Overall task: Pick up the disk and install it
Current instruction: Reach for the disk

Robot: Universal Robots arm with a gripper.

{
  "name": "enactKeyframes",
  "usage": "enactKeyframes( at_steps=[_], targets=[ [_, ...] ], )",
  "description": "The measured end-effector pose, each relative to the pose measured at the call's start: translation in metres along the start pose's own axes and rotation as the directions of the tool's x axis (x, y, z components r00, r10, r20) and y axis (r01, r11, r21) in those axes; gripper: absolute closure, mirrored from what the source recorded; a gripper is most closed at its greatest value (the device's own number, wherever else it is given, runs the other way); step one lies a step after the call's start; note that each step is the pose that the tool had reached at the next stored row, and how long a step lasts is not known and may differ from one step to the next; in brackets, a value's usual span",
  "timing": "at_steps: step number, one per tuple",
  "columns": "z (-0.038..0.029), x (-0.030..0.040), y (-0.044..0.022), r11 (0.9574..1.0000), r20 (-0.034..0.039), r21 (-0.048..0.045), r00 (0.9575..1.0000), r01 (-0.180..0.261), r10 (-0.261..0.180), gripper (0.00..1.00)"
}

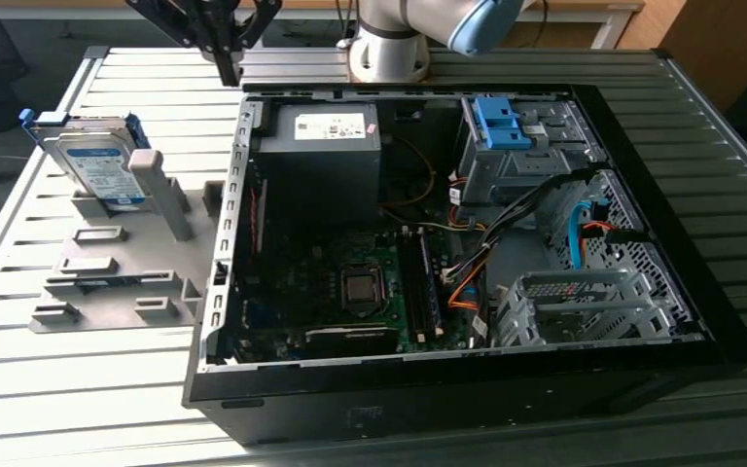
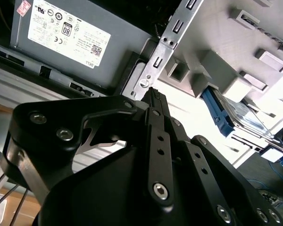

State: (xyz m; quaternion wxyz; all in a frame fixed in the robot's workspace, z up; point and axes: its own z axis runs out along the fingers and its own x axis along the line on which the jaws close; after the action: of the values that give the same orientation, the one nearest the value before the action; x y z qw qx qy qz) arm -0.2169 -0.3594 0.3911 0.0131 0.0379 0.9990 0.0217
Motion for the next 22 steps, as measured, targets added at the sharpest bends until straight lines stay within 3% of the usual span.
enactKeyframes(
  at_steps=[12, 22],
  targets=[
    [0.0003, 0.0142, 0.0042, 1.0, -0.0001, 0.0001, 1.0, 0.0, 0.0, 0.89],
    [0.0009, 0.0447, 0.0107, 1.0, -0.0002, 0.0, 1.0, 0.0, 0.0, 0.89]
  ],
)
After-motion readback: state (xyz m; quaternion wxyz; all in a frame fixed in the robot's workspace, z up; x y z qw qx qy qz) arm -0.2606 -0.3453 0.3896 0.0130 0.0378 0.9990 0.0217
